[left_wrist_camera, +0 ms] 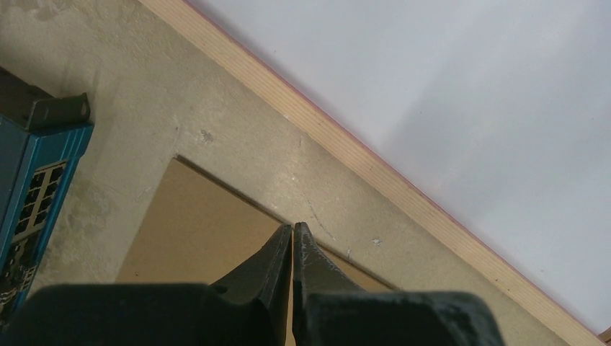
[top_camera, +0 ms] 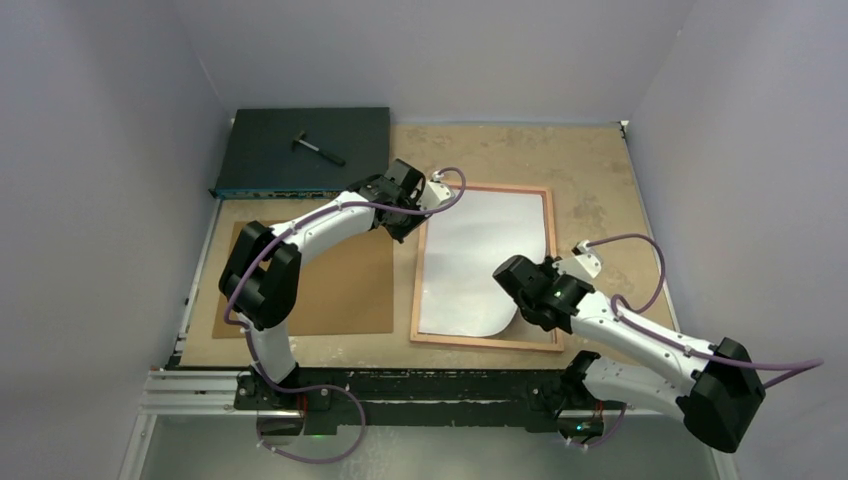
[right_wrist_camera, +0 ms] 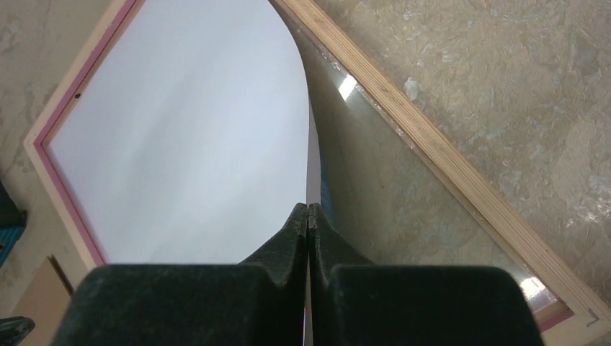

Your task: Put the photo into the frame

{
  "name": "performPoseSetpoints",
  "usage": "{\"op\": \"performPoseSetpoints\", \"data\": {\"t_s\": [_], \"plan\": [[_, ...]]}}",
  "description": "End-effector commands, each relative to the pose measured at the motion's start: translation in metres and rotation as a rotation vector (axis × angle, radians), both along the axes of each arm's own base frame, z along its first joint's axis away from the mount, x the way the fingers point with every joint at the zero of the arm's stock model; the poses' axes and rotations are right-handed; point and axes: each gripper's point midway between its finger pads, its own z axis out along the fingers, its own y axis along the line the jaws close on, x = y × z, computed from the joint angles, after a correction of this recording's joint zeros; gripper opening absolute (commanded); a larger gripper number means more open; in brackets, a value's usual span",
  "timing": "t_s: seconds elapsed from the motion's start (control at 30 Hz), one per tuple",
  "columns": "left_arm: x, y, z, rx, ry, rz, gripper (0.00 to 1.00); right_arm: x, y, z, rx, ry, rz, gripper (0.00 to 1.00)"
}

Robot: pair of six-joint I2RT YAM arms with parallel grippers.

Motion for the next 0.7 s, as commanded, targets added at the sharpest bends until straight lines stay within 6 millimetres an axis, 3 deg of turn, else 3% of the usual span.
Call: {"op": "performPoseSetpoints", "data": {"t_s": [0.0,0.13,0.2,0.3,0.33,0.43,0.5,0.67], "plan": [[0.003,0.005,0.020,-0.023,-0.037,0.022,0.02,0.011,-0.002,0.008,-0.037,-0.034,0.001,0.01],[0.002,0.004,0.021,-0.027,-0.038,0.022,0.02,0.013,-0.006,0.002,-0.055,-0.017,-0.003,0.07],[0.002,0.004,0.021,-0.027,-0.038,0.022,0.02,0.014,-0.008,0.000,-0.068,0.001,0.002,0.17],[0.001,0.005,0.022,-0.026,-0.036,0.022,0.02,0.013,-0.011,-0.005,-0.080,0.046,-0.004,0.50],[0.001,0.005,0.022,-0.026,-0.035,0.020,0.02,0.012,-0.011,-0.006,-0.082,0.061,-0.003,0.65],[0.000,0.006,0.024,-0.025,-0.034,0.018,0.03,0.012,-0.005,-0.006,-0.064,0.082,0.018,0.89],[-0.002,0.007,0.024,-0.024,-0.030,0.015,0.03,0.012,-0.001,-0.005,-0.052,0.088,0.041,0.98],[-0.007,0.011,0.022,-0.014,-0.023,0.006,0.03,0.012,0.003,0.007,-0.052,0.103,0.064,0.99]]}}
